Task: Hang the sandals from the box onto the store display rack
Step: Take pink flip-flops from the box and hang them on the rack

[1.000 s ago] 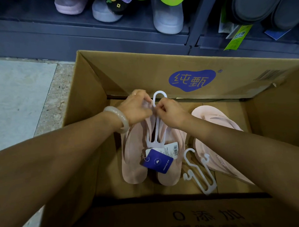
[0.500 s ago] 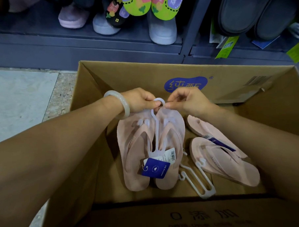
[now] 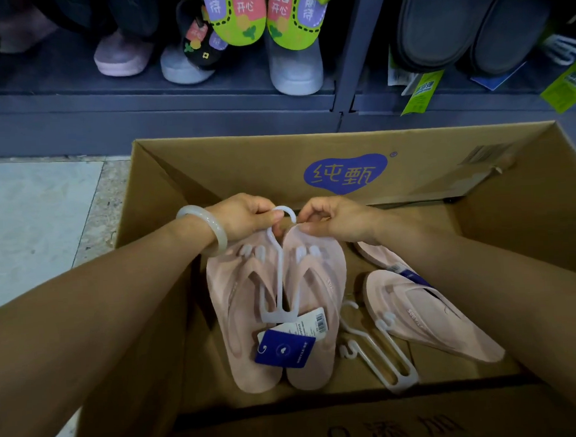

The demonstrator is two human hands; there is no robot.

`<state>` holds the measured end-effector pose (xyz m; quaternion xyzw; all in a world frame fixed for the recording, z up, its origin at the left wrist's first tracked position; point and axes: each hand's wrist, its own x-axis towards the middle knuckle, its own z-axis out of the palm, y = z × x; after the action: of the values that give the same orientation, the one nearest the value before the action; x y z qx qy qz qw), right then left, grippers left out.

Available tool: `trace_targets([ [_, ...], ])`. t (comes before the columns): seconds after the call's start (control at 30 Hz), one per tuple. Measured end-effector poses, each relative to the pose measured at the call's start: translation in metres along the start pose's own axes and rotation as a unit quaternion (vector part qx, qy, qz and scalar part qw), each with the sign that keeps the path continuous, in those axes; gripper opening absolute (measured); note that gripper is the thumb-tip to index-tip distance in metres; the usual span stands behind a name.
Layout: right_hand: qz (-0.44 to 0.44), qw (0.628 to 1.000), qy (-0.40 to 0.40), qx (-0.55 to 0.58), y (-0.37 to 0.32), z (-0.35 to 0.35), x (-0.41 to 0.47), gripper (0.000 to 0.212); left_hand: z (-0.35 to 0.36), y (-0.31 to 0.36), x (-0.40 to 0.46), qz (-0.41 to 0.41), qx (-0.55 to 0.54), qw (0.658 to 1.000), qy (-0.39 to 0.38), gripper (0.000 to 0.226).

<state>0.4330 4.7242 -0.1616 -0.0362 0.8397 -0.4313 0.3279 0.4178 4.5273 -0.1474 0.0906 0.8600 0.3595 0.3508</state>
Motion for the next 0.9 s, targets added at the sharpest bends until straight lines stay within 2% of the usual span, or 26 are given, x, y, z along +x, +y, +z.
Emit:
trace_targets([
  [0.1,-0.003,0.999,-0.039,-0.005,-0.005,0.001,-0.001,0.02,-0.001,0.004,0.004,0.012,0.007,1.0,-0.021,0.028],
  [0.17,-0.028,0.998,-0.058,-0.004,-0.009,0.003,-0.001,0.011,-0.002,0.006,0.006,0.017,0.007,0.999,-0.039,0.025],
  [0.2,-0.04,0.998,-0.054,0.001,-0.011,0.004,-0.001,0.003,-0.002,0.007,0.008,0.021,0.007,0.999,-0.048,0.023],
  [0.3,-0.052,0.998,-0.038,0.004,-0.013,0.003,0.002,0.005,-0.005,0.008,0.013,0.022,-0.009,0.998,-0.066,0.017],
  [0.43,-0.031,0.999,-0.031,-0.008,-0.02,-0.007,0.002,0.025,-0.015,0.009,0.015,-0.002,-0.059,0.99,-0.13,0.008],
  [0.53,0.006,0.999,-0.04,-0.016,-0.026,-0.021,-0.002,0.027,-0.011,0.014,0.01,-0.025,-0.028,0.978,-0.207,0.02],
  [0.63,0.037,0.994,-0.088,-0.048,-0.026,-0.022,-0.018,0.022,0.001,0.025,0.002,-0.078,0.002,0.982,-0.174,0.014],
  [0.67,0.037,0.995,-0.081,-0.052,-0.023,-0.016,-0.024,0.027,0.005,0.027,-0.002,-0.089,0.0,0.982,-0.165,0.017],
  [0.73,0.029,0.997,-0.047,-0.063,-0.023,-0.007,-0.037,0.039,0.008,0.036,-0.013,-0.088,0.01,0.982,-0.167,0.022],
  [0.9,-0.021,0.993,-0.03,-0.112,-0.097,-0.04,-0.102,0.04,-0.035,0.088,-0.064,-0.043,-0.012,0.979,-0.199,0.019],
])
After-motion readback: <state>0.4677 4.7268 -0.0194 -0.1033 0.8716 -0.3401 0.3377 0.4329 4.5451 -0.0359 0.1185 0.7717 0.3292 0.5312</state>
